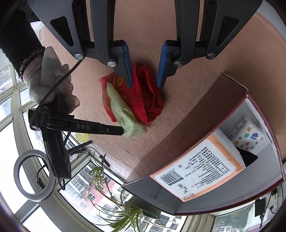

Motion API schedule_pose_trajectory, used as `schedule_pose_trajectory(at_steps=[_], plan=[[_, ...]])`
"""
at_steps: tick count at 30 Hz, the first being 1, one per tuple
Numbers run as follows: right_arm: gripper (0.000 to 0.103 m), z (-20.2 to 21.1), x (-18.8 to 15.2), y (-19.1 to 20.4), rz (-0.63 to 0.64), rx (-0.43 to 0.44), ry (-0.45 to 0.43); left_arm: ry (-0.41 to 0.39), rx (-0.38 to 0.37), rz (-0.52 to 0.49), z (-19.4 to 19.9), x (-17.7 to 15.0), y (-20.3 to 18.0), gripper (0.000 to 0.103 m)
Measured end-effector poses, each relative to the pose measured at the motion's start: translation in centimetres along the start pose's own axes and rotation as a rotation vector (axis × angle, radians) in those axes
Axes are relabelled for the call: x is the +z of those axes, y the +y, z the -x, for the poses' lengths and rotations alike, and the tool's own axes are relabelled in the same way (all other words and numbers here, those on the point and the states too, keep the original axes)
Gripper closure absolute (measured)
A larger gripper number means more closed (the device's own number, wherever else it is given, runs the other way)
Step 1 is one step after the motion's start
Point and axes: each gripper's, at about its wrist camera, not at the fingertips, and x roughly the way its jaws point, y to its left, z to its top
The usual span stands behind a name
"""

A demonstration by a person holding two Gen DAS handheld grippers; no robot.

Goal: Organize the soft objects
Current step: 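Grasp the pale green cloth with the right tool and pull it off the bag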

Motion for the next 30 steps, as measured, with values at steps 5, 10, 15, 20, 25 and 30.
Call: schedule_pose_trajectory(at_steps=[5, 10, 15, 20, 25, 30], plan=[[0.094, 3.0, -0.6, -3.6, -0.121, -0.035, -0.065, 0.003, -0.008, -0.008, -0.4, 0.1, -0.4, 0.078], [0.094, 5.5, -2.6, -0.8, -0.012, 0.134, -0.040, 0.016, -0.001, -0.006, -0.7, -0.1, -0.2, 0.078], [0.094, 4.9, -4.3, 4.5, 0.121, 0.221, 0.038, 0.014, 0.018, 0.004, -0.3, -0.3, 0.4, 0.078], [0.094, 2.3, -5.7, 8.0, 0.192, 0.185, 0.100, 0.005, 0.025, 0.010, 0.1, -0.5, 0.8, 0.078], [0.094, 1.6, -4.9, 7.2, 0.175, 0.098, 0.087, 0.011, 0.017, 0.007, -0.2, -0.6, 0.5, 0.078], [0.094, 2.2, -3.2, 4.3, 0.118, 0.017, 0.044, 0.025, -0.006, -0.009, -0.8, -0.2, -0.3, 0.078]])
